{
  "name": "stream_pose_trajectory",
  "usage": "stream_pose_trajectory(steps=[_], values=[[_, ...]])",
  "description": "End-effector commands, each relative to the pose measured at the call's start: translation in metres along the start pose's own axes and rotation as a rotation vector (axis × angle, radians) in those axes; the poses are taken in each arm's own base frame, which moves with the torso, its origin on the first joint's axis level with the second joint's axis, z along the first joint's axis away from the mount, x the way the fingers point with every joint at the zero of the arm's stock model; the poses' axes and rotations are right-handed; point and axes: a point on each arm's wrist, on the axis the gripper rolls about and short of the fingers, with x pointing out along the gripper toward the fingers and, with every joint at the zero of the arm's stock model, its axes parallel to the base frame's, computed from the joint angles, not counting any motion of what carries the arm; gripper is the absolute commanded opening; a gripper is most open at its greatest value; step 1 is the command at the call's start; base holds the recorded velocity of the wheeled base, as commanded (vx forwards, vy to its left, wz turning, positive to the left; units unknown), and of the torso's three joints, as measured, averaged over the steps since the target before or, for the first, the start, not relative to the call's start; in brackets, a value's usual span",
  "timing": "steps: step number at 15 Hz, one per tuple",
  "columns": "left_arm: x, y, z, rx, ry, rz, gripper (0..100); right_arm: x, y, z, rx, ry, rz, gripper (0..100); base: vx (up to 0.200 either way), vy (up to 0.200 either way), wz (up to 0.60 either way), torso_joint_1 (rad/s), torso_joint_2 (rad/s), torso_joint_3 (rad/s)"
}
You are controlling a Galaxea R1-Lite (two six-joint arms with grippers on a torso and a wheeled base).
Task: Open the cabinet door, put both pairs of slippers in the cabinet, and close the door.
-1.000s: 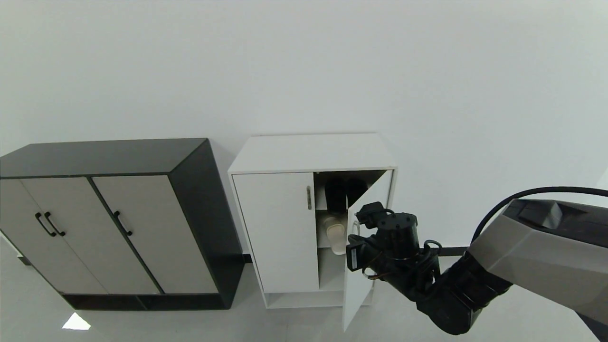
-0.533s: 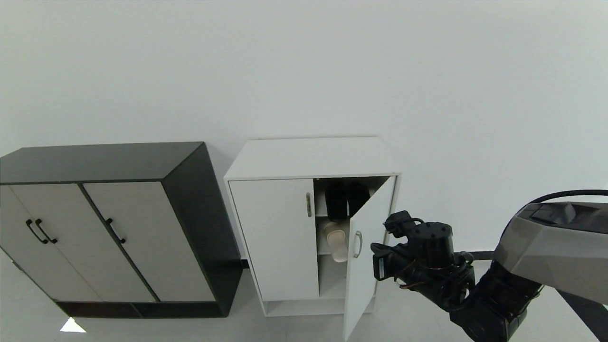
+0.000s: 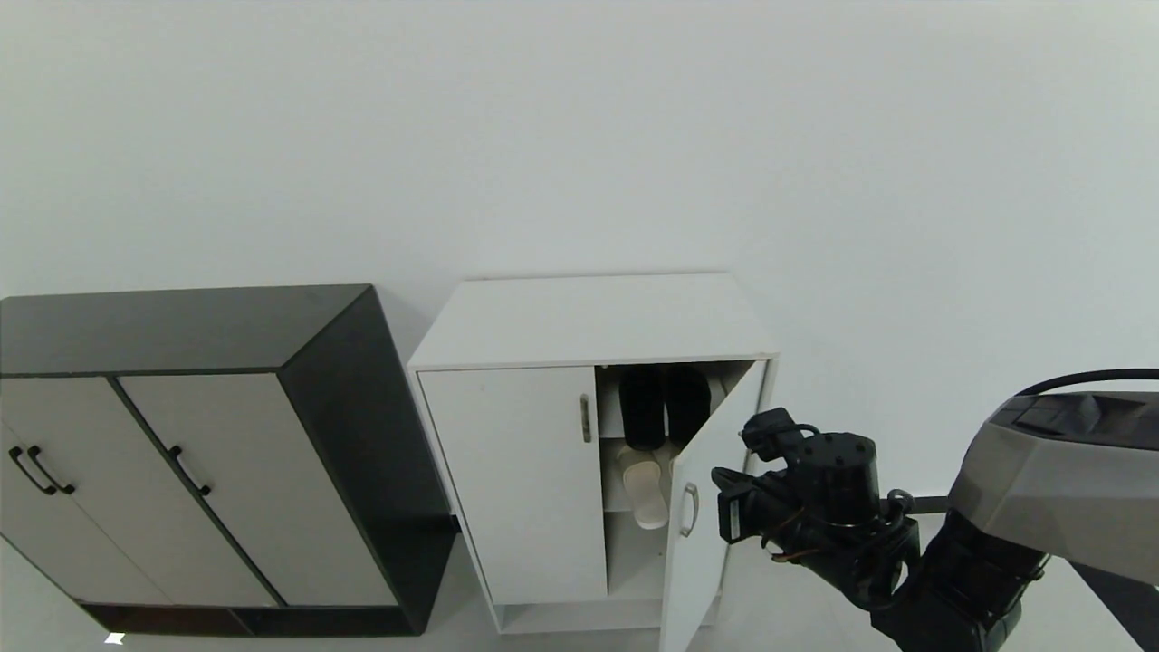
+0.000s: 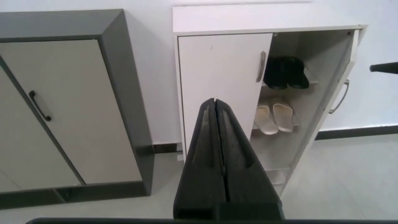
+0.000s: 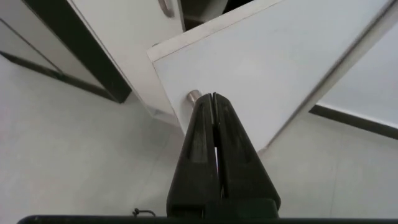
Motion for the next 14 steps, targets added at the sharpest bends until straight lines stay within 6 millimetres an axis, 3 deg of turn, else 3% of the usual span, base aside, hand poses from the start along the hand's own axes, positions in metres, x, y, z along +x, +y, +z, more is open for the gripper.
stream_pose_trajectory(steps=[1, 5, 14], values=[[0.000, 0.000, 0.000, 0.000, 0.000, 0.000, 0, 0.014, 0.000, -0.005, 0.001, 0.000, -0.004, 0, 0.000, 0.000, 0.00, 0.000, 0.00, 0.000], [0.000, 0.000, 0.000, 0.000, 0.000, 0.000, 0, 0.041, -0.004, -0.006, -0.002, -0.027, -0.017, 0, 0.000, 0.000, 0.00, 0.000, 0.00, 0.000], [0.000, 0.000, 0.000, 0.000, 0.000, 0.000, 0, 0.093, -0.016, 0.012, 0.017, -0.094, -0.052, 0, 0.000, 0.000, 0.00, 0.000, 0.00, 0.000]])
